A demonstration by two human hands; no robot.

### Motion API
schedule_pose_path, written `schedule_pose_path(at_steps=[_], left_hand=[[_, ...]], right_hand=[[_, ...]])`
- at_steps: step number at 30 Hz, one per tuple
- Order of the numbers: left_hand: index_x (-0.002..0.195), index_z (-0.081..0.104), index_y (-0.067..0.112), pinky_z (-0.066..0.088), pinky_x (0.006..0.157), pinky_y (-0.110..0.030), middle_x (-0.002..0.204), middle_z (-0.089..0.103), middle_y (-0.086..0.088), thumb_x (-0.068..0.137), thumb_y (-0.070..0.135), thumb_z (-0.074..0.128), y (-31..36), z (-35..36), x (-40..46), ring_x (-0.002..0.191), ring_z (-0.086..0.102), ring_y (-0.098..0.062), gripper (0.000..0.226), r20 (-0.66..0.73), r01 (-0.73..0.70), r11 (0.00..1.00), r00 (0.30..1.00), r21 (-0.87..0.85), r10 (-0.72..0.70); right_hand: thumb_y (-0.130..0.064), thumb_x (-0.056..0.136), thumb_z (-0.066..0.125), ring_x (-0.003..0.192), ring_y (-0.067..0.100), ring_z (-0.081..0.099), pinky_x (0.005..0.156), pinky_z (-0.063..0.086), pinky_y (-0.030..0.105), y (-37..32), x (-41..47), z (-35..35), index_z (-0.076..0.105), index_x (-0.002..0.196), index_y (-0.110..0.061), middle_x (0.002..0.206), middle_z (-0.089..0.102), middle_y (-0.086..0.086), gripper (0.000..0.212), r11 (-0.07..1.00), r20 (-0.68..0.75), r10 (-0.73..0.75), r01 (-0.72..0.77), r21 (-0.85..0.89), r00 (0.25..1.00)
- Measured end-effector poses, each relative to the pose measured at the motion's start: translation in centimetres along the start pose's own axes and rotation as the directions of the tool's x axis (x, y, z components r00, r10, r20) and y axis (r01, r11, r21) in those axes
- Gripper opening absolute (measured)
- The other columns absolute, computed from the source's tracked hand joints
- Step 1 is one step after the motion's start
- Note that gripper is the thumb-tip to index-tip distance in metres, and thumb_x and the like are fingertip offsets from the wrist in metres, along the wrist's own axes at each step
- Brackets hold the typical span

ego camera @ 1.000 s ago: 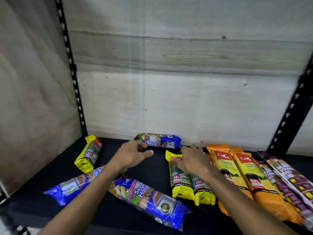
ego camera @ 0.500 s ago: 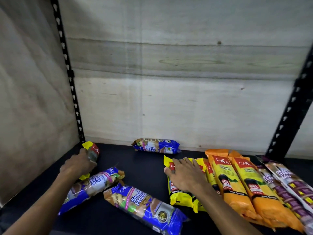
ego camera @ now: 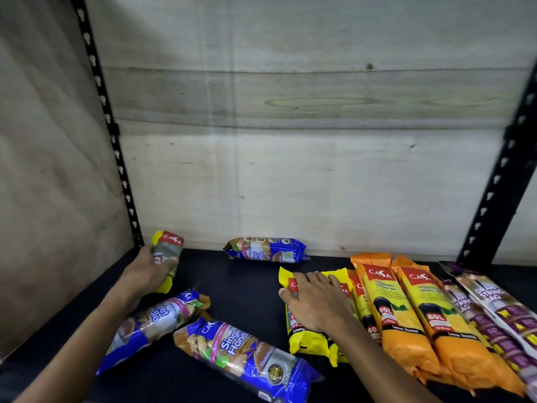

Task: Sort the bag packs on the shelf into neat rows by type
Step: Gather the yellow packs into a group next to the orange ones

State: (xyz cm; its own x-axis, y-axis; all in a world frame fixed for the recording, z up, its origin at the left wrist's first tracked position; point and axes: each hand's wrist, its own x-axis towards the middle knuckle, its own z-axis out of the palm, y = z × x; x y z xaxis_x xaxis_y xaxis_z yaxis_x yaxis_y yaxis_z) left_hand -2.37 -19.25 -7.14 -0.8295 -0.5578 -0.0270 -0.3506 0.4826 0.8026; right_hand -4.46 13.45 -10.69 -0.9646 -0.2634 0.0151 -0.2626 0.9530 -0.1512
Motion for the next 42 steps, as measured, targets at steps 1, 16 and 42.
schedule_pose_path(at_steps=[1,16,42], left_hand=[[0.132,0.049,0.011,0.056,0.072,-0.038,0.104,0.067,-0.016,0.089,0.028,0.069,1.0,0.3,-1.0,0.082,0.066,-0.03,0.05,0.037,-0.006,0.996,0.999,-0.086,0.009],[0.14,0.037,0.018,0.055,0.073,-0.034,0.107,0.069,-0.01,0.098,0.025,0.056,8.4,10.1,-11.9,0.087,0.068,-0.021,0.047,0.497,0.136,0.899,0.862,-0.416,0.099],[0.09,0.067,0.028,0.05,0.101,-0.039,0.099,0.076,0.006,0.094,0.036,0.06,10.6,13.4,-15.7,0.098,0.07,-0.013,0.012,0.616,-0.126,0.966,0.75,-0.228,0.243]], right_hand=[[-0.063,0.095,0.021,0.147,0.025,0.027,0.12,0.015,0.048,0.0,0.0,0.0,0.033,0.151,-0.02,0.156,0.039,0.006,0.071,1.0,-0.003,-0.001,0.001,0.007,1.0],[-0.04,0.106,0.026,0.097,0.021,0.058,0.095,0.046,0.04,0.6,-0.4,-1.9,0.061,0.095,-0.016,0.098,0.065,0.003,0.044,0.825,-0.094,0.16,-0.081,0.56,0.983],[-0.034,0.102,0.044,0.051,0.014,0.038,0.047,0.026,0.029,3.5,-2.0,-6.4,0.042,0.065,-0.014,0.059,0.039,0.001,0.042,0.855,0.026,0.271,-0.254,0.452,0.962]])
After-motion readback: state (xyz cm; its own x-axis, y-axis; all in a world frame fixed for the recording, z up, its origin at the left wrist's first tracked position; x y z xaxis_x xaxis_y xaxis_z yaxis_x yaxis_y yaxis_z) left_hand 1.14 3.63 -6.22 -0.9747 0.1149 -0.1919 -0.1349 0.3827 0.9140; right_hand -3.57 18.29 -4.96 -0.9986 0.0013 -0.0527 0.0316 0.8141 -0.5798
